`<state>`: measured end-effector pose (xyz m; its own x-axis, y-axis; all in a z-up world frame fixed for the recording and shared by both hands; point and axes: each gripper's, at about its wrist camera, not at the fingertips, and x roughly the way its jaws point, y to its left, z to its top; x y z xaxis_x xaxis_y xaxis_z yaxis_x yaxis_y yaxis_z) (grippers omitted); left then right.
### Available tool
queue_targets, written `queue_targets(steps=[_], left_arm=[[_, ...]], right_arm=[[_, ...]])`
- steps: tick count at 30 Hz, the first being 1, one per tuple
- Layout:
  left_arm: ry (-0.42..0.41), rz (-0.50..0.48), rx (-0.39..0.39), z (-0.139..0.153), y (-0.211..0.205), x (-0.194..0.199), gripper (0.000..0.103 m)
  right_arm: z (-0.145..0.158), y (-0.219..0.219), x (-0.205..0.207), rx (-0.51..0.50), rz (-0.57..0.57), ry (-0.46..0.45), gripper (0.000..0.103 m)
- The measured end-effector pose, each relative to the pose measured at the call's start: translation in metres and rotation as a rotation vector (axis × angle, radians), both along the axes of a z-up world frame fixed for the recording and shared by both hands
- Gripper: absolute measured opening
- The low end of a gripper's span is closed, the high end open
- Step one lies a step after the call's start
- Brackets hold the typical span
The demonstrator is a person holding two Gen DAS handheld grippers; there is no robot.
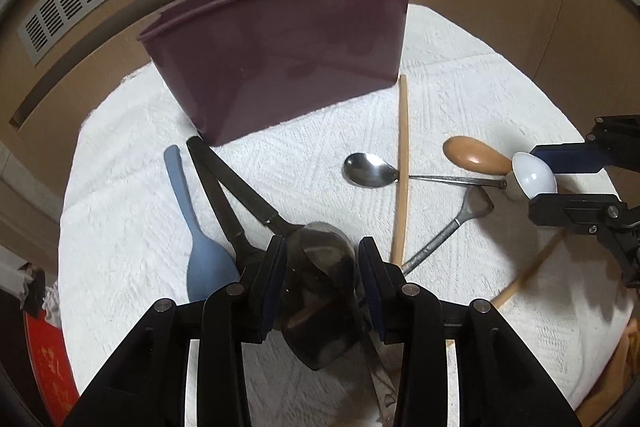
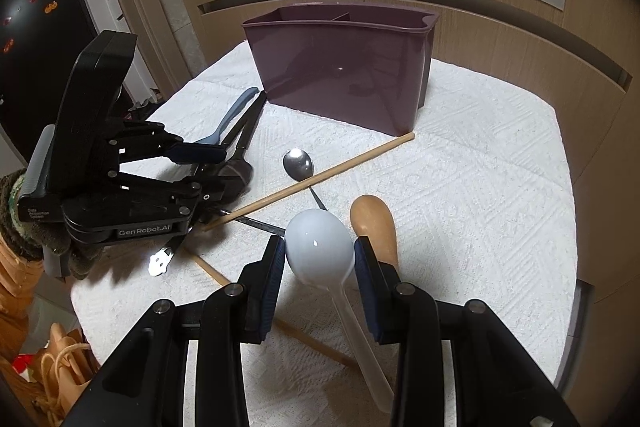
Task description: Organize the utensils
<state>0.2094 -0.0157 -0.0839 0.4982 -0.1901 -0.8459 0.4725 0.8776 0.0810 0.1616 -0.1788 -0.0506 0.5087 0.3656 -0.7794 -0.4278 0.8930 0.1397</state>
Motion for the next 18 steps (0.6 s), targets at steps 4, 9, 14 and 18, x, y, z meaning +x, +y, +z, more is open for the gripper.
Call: queue_targets(steps=[4, 9, 14, 18], left_arm=[[0.005, 0.040, 0.029, -0.005, -0.010, 0.005, 0.040], [-0.037, 0.026, 0.059, -0.004, -0.018, 0.003, 0.030], [-0.057, 0.054, -0.015, 0.005, -0.007, -0.008, 0.029], [-0.098, 0.083, -0.072, 0.018, 0.007, -0.026, 0.029]], right_arm=[[-0.002, 0.000, 0.001, 0.000, 0.001, 0.011, 0.034], [-0.004, 0.000, 0.002, 0.000, -0.001, 0.019, 0.034], [-0.001, -0.002, 0.000, 0.008, -0.007, 0.015, 0.034], [0.004, 0.000, -0.002, 0.000, -0.007, -0.001, 0.034]])
